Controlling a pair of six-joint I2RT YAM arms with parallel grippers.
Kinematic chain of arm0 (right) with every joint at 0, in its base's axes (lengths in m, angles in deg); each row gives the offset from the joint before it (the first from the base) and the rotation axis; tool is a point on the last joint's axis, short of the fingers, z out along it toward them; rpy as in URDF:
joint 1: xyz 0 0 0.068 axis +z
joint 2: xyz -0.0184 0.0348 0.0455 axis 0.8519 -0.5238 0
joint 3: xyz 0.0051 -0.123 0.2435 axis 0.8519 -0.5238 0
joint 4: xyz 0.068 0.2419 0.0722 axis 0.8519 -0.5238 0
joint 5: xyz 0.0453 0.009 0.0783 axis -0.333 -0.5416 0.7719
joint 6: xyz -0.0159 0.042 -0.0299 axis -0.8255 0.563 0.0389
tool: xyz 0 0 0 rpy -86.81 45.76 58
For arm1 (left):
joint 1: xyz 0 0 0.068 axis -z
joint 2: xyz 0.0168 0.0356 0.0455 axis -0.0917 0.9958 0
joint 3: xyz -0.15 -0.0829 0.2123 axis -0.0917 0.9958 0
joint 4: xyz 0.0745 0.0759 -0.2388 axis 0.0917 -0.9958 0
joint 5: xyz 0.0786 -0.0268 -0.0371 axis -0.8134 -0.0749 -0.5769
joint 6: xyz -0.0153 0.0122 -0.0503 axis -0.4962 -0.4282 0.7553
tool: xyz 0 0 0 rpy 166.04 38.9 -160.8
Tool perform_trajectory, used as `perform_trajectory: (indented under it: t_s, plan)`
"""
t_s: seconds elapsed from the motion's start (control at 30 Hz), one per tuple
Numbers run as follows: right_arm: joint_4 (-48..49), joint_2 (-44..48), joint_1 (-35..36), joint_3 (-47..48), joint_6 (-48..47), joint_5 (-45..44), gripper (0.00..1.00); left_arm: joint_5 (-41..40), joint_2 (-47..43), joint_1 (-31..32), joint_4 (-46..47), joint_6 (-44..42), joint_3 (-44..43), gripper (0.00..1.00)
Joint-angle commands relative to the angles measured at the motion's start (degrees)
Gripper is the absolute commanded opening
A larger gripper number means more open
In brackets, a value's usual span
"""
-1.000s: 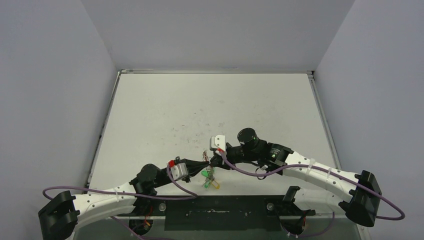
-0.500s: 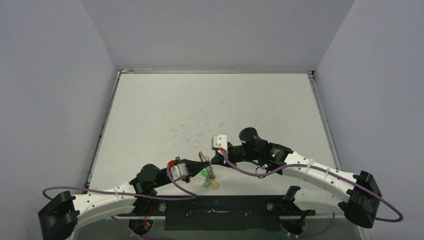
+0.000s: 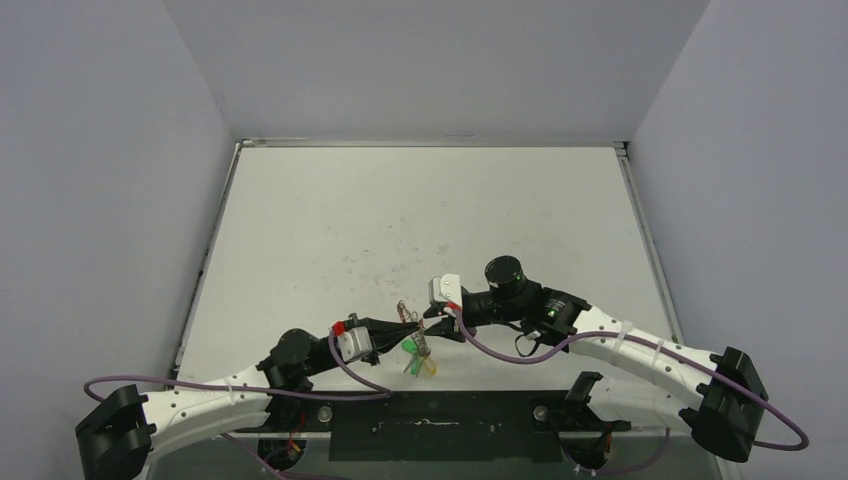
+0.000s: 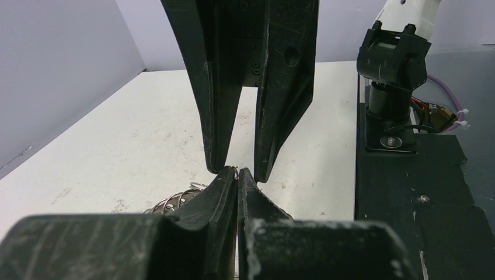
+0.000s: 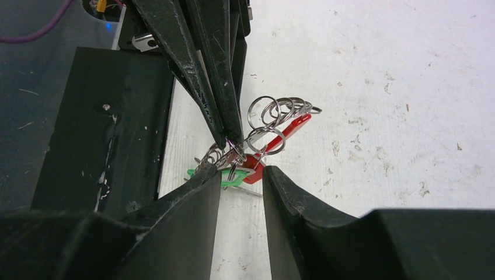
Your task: Put the keys on the keyring
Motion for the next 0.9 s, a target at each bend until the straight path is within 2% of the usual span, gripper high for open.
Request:
perform_trajectory:
  t_s: [0.0,0.43,0.5,0.6,0.67,0.77,0.87]
  plan:
    - [3.5,0.6,-0.5,-0.2,-2.4,1.7,0.34,0.4,-0.6,0.2,3.0,0.6,-1.1,0.0]
    - [7.9,-2.5,-0.6,0.9,-1.0,5.3,0.25,0.6,0.1,0.2,3.6,0.9,-1.1,0.0]
    - [8.0,-3.0,-0.5,1.0,-1.0,5.6,0.21,0.6,0.1,0.2,3.6,0.9,-1.1,0.0]
    - [8.4,-3.2,-0.6,1.1,-0.9,6.0,0.03,0.6,0.1,0.2,3.5,1.0,-1.2,0.0]
    - [8.2,-3.2,-0.5,1.1,-0.7,5.8,0.0,0.5,0.1,0.1,3.5,1.0,-1.0,0.0]
    - [5.2,-3.2,-0.6,2.1,-0.8,4.4,0.0,0.1,-0.3,0.2,3.1,1.2,-0.9,0.0]
    - [-2.3,-3.6,-0.6,5.4,-1.7,2.2,0.0,-1.4,-1.5,0.2,0.7,1.3,-1.3,0.03]
